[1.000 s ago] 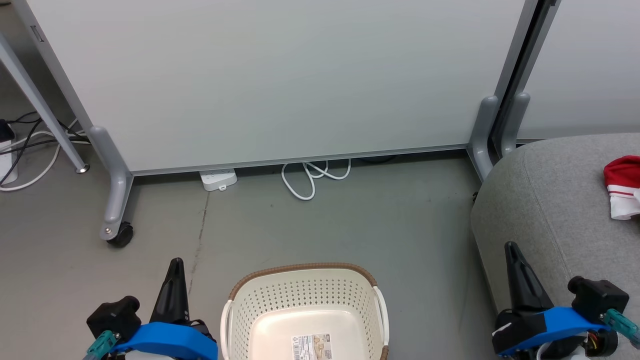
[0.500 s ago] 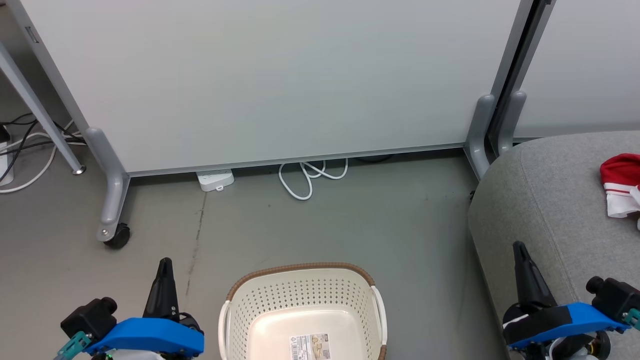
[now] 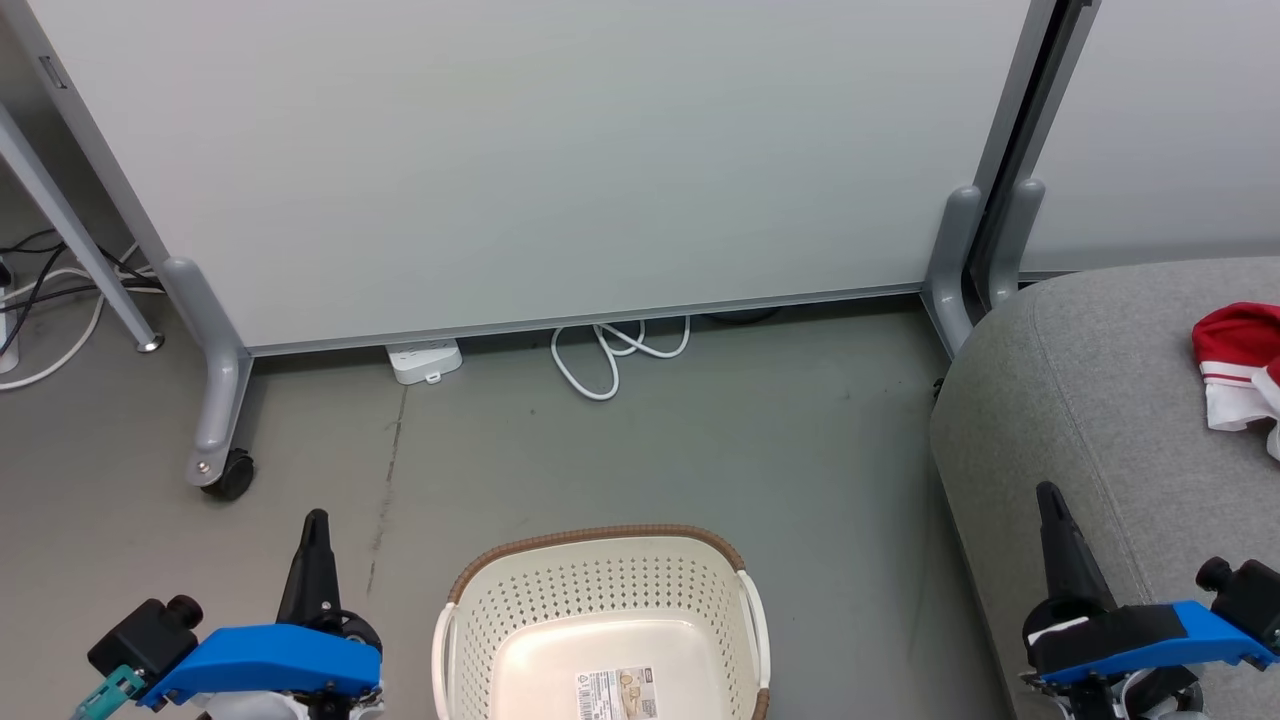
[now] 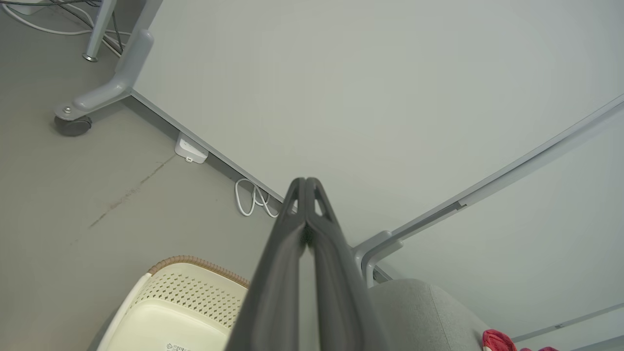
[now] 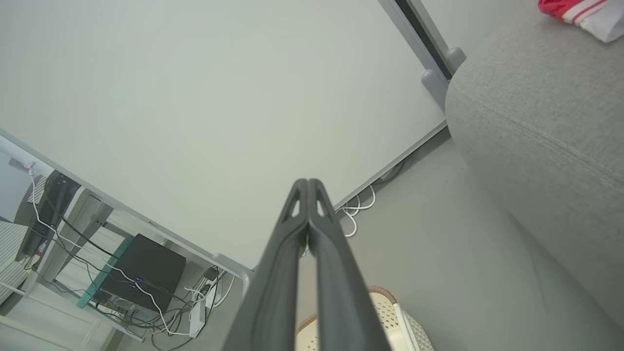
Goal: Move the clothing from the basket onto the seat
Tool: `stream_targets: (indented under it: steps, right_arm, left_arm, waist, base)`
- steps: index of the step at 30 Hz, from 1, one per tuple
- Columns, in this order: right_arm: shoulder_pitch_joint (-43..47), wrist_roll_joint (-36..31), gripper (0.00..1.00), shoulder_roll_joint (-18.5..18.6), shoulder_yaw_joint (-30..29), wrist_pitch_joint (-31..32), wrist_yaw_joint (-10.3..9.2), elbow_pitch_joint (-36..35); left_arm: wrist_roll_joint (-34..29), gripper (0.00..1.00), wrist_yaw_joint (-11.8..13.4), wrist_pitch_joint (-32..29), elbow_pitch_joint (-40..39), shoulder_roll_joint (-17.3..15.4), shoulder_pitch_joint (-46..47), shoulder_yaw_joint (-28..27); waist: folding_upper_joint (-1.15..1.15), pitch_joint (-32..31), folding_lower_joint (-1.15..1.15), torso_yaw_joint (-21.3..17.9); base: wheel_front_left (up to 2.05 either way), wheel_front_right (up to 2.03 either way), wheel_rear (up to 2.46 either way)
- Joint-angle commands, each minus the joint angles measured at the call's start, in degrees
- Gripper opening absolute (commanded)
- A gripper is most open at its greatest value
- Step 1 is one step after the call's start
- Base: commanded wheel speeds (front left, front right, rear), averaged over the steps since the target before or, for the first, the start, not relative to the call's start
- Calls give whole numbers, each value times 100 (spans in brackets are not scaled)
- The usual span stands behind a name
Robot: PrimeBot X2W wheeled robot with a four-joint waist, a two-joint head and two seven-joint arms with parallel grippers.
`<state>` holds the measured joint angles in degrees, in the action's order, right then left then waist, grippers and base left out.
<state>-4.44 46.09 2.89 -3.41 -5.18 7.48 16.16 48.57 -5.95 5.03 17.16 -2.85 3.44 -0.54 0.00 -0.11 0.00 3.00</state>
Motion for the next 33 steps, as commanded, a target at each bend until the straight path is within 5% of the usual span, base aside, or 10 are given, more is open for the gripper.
stream_targets:
  steps: [1, 33]
  right_arm:
    - [-134, 185, 0, 7, -23, 37, 1, -90]
    - [-175, 2289, 0, 4, -166, 584, 2, -162]
  left_arm:
    - [161, 0, -34, -42, -92, -4, 168, -40]
    - [2154, 0, -101, -576, -205, -5, 242, -318]
  waist:
    - [0, 0, 0, -4]
    - [0, 11, 0, -117]
  base:
    - [0, 0, 0]
    - [0, 0, 0]
